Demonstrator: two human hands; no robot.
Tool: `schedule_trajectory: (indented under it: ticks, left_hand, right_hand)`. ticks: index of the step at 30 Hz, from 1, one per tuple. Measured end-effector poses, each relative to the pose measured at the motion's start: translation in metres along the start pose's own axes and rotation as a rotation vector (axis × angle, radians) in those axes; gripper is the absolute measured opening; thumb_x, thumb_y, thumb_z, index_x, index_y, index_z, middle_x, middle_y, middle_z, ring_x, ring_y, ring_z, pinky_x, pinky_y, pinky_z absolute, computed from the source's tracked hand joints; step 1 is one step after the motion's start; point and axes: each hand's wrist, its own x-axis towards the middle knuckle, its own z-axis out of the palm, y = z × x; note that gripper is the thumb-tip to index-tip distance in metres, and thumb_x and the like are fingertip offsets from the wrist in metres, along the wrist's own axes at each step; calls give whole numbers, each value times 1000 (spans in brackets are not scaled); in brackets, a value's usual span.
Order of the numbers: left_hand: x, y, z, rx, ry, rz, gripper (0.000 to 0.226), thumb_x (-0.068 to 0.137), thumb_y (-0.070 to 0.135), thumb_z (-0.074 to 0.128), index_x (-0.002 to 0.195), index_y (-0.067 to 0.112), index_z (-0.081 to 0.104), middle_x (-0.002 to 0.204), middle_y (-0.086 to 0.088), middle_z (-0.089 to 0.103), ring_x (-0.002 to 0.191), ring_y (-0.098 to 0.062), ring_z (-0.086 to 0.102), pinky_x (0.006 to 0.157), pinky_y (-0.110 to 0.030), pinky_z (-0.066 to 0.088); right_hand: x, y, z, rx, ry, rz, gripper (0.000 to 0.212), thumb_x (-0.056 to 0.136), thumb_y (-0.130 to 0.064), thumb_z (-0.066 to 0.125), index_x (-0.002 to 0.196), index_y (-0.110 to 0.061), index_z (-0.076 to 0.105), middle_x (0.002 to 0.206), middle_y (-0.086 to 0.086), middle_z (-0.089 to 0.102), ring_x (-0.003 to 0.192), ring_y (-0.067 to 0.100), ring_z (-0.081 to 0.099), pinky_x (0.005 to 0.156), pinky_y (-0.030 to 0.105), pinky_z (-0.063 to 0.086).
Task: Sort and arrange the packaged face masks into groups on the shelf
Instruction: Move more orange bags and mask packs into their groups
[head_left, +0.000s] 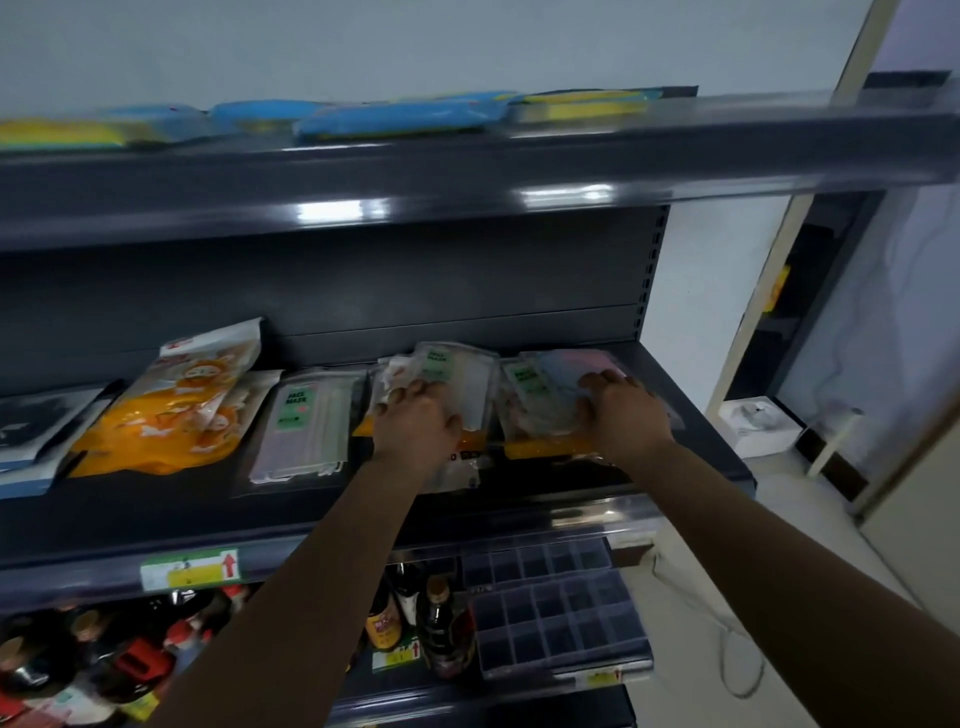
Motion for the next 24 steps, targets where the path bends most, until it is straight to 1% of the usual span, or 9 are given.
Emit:
schedule_trajectory:
  ticks: [3,6,11,14,16,18,20,22,24]
  left_hand:
    - [15,-1,5,-17,-27,-45,48,94,34,44,138,15,41,145,-11,39,134,-33,32,107,-44,29]
    - [31,-3,7,-14,-40,-87,52,93,36,44,139,14,40,146,-11,37,136,-32,30,108,-44,28]
    - [55,-12,15,-70,-60,-167,64,88,47,51,140,13,37,146,-12,38,135,-35,31,109,-45,29]
    - [64,-17,19,-103,-42,-235,73,83,55,52,139,12,36,143,-13,41,135,-36,31,108,-45,28]
    - [66,-20,21,-124,-35,-266,78,80,58,54,140,12,34,143,-13,41,135,-37,29,108,-46,28]
    - [67,-21,21,-149,-11,-293,79,77,59,57,138,12,36,141,-14,43,134,-38,31,108,-46,30]
    - [65,-22,22,-165,39,-300,76,75,56,62,134,13,40,136,-15,48,131,-38,37,105,-46,36]
    - [60,-20,20,-208,98,-290,74,73,51,68,130,13,43,132,-15,52,126,-37,43,101,-46,41]
    - [53,-15,18,-312,147,-284,71,74,39,74,131,11,42,130,-15,53,121,-36,49,93,-42,44]
  right_hand:
    - [11,19,3,42,-15,48,36,99,-26,36,131,-16,48,133,10,51,121,31,46,98,39,38]
    - [25,34,4,114,-52,103,38,95,-27,45,131,-17,49,133,10,52,120,32,49,99,41,41]
    - [52,48,11,273,-130,218,69,75,-54,60,133,-18,49,127,11,55,109,34,58,94,43,49]
    - [64,58,25,392,-108,248,95,47,-73,56,127,-20,52,116,8,61,101,32,62,88,48,52]
    - [73,67,36,458,-88,254,104,39,-77,58,126,-21,52,116,8,62,100,32,63,86,49,53]
    - [76,69,34,526,-87,257,101,39,-71,67,123,-16,52,112,11,62,96,33,64,81,48,55]
    - [76,67,28,542,-58,255,90,50,-55,79,123,-13,50,114,14,59,96,35,61,79,48,55]
    - [77,69,23,566,-10,255,84,57,-40,83,126,-10,46,118,15,55,100,36,59,82,49,54]
    - [78,72,16,590,11,270,79,57,-31,82,123,-7,48,116,15,60,101,34,60,83,44,53]
